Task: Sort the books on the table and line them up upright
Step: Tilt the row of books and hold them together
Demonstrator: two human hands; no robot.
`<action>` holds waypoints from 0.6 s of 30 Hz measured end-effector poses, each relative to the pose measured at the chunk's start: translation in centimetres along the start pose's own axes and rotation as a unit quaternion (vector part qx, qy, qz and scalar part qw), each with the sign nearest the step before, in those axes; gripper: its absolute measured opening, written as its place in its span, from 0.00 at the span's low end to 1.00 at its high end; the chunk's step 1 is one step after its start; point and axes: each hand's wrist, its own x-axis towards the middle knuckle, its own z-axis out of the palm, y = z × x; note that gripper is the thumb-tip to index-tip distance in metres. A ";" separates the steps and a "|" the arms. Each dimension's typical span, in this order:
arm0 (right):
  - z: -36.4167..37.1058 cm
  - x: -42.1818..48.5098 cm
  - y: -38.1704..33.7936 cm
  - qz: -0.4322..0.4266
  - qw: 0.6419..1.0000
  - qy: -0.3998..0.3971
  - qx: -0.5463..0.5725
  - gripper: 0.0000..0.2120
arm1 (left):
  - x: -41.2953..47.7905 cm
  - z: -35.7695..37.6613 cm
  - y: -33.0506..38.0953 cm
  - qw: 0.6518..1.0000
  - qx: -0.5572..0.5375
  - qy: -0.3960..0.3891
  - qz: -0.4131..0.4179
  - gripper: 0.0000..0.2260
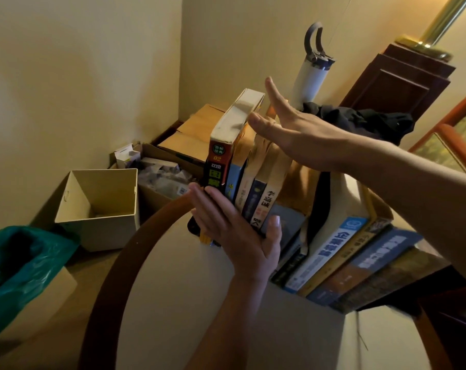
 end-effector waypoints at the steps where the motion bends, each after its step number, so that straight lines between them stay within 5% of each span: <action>1: 0.1 0.0 -0.1 0.000 1.000 -0.003 -0.006 0.39 | 0.0 0.1 -0.1 1.000 0.000 0.004 -0.001 0.43; 18: 0.1 0.6 -0.5 0.007 1.000 -0.022 0.017 0.34 | -0.3 0.6 -0.4 1.000 0.002 0.003 -0.003 0.44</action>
